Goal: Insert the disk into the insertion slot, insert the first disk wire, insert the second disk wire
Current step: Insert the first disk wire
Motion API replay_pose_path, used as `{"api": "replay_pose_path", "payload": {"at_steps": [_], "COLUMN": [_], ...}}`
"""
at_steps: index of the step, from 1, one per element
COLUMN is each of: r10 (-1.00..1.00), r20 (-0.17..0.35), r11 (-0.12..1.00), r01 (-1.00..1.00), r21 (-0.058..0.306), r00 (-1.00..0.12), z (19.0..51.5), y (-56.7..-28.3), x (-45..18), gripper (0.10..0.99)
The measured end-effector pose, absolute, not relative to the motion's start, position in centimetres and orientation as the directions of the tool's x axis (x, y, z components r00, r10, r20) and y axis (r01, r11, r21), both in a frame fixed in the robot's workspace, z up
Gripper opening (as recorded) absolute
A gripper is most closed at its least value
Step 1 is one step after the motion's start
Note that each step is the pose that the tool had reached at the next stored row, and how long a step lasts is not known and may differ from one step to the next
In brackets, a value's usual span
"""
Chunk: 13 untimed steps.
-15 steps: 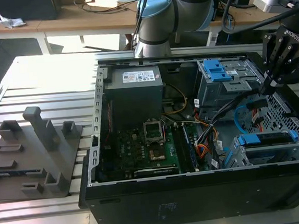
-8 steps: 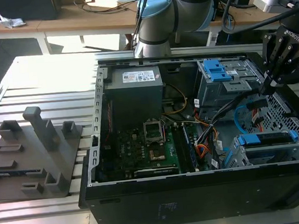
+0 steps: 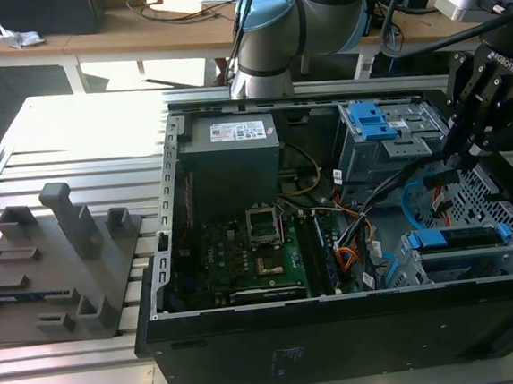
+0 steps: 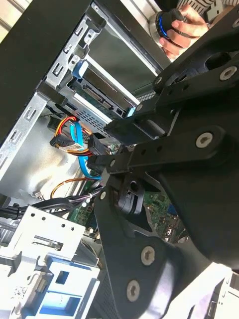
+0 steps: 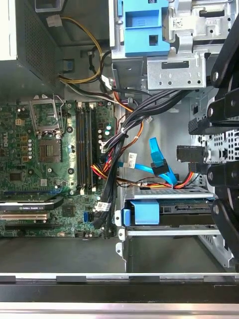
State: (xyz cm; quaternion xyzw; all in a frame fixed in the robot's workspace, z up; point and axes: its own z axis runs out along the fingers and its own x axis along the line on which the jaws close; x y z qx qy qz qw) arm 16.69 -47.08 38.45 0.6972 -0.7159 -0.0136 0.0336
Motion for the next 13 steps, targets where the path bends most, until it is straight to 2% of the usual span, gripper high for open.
{"api": "replay_pose_path", "payload": {"at_steps": [3,5,13], "r10": [-0.999,-0.998,-0.997], "r20": [0.038,0.065,0.079], "r11": [0.028,0.03,0.031], "r01": [-0.997,-0.997,-0.997], "r21": [0.066,0.065,0.065], "r00": [-0.026,-0.026,-0.026], "z": [38.4,38.5,38.5], "y": [-46.6,-45.9,-45.7], "x": [16.7,16.7,16.7], "gripper": [0.361,0.361,0.361]}}
